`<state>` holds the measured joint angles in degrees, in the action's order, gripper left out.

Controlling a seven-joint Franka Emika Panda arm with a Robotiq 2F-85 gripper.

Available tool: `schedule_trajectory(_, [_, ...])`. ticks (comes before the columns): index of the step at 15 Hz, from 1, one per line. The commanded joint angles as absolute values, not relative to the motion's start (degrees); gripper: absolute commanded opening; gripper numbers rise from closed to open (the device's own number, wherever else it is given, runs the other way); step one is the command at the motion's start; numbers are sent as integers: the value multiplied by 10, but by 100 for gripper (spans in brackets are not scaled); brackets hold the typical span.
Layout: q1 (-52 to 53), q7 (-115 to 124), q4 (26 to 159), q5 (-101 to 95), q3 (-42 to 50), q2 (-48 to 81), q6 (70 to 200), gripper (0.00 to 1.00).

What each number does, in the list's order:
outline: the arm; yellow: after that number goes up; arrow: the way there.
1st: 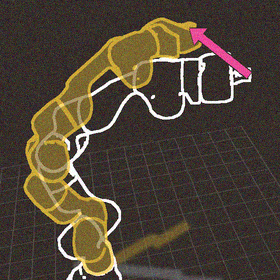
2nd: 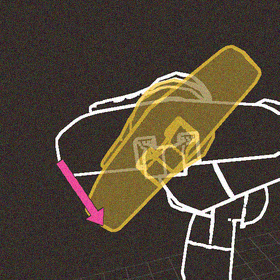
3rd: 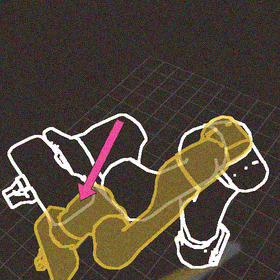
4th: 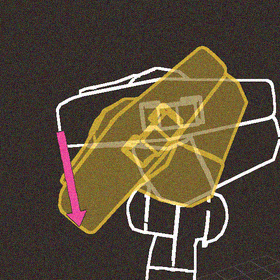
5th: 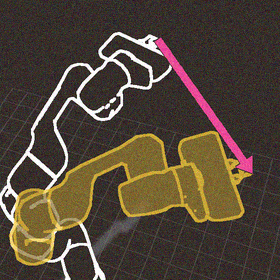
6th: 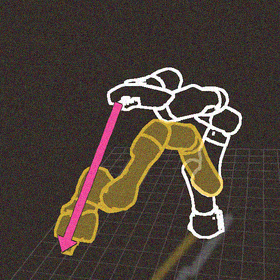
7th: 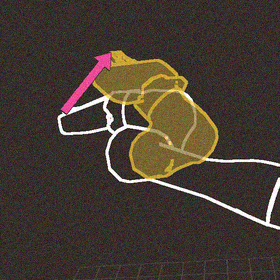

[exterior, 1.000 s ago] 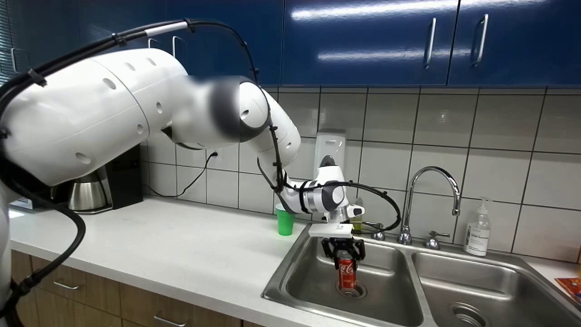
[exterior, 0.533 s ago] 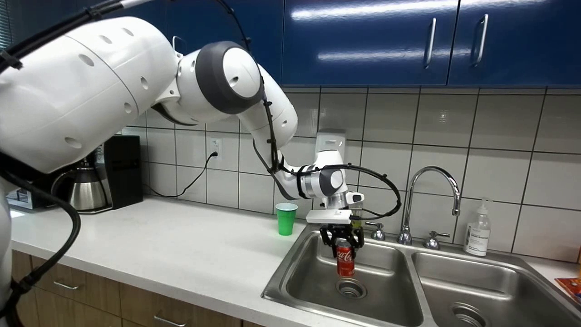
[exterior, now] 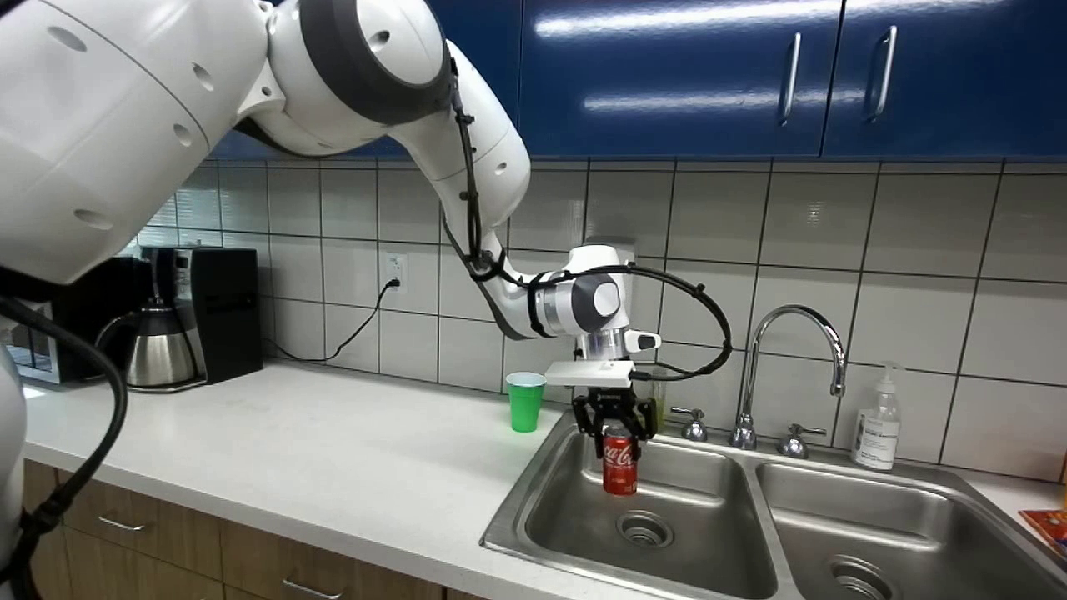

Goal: Remove the red can from the sink.

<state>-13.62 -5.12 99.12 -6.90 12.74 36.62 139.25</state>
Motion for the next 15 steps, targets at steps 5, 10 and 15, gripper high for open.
schedule_trajectory(5, [-124,-50,1165,-97,132,211,1412,41])
schedule_trajectory(10, [-118,-46,1245,-116,132,134,1417,41])
schedule_trajectory(15, [-108,-45,1311,-134,127,68,1416,41])
